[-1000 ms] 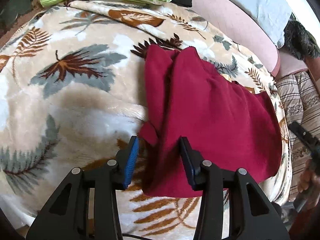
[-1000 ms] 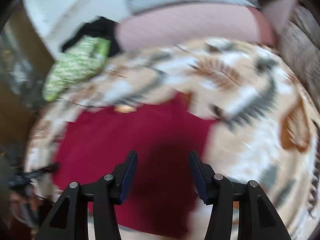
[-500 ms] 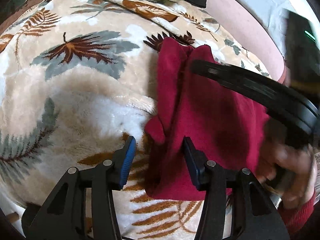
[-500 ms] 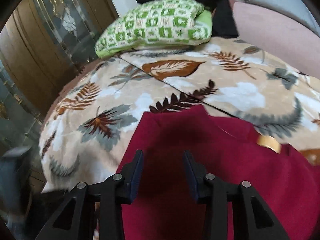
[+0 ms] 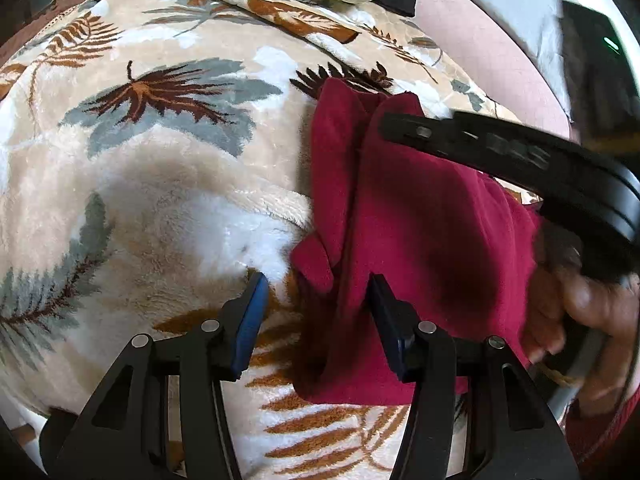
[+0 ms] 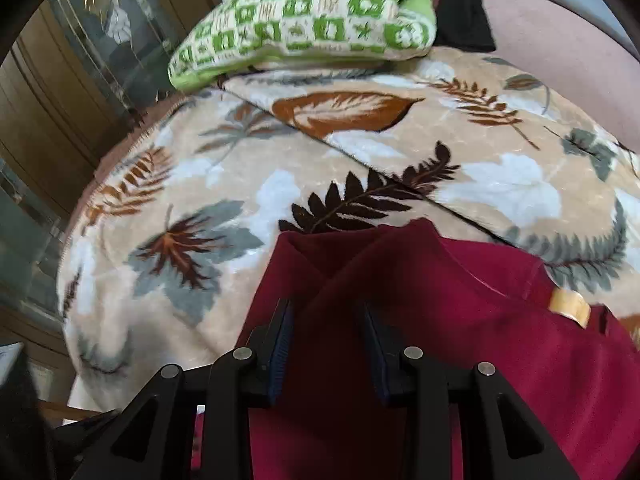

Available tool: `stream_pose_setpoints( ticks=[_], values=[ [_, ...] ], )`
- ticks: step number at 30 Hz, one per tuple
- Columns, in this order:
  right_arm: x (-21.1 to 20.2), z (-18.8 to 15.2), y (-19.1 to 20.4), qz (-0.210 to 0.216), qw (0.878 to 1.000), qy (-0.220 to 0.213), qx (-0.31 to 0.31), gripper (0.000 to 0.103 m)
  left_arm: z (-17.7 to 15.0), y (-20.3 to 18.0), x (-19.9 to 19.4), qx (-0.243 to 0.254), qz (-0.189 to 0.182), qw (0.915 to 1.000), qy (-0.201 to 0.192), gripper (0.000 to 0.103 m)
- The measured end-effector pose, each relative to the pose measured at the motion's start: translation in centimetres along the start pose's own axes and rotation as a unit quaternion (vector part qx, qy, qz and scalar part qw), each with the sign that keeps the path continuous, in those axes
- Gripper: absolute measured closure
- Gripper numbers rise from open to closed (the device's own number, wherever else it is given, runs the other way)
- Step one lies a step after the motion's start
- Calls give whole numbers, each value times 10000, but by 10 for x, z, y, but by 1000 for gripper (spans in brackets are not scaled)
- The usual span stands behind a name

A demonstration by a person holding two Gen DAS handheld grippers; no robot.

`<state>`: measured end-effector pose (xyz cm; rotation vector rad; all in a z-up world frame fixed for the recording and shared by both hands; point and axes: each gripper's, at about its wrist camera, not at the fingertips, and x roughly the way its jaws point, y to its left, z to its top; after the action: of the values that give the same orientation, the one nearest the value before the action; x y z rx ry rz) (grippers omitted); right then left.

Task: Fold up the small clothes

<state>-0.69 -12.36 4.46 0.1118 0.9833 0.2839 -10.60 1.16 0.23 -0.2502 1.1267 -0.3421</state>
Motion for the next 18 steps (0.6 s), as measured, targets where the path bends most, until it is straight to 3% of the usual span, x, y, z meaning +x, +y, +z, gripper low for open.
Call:
stream_pose_setpoints(
  ticks=[7,13,18],
  values=[
    [-10,-14,-14,-31,9995,-84,307,70,-3,-1,-1,-7,45,10000,-39,51],
    [1,-4,-18,226,9973,-130,692,69,-3,0,-1,9,30,10000,-27,51],
    [2,7,-9,579,9946,-111,859,55,-3,4,-1,-48,-90,9999,-29,49]
  ],
)
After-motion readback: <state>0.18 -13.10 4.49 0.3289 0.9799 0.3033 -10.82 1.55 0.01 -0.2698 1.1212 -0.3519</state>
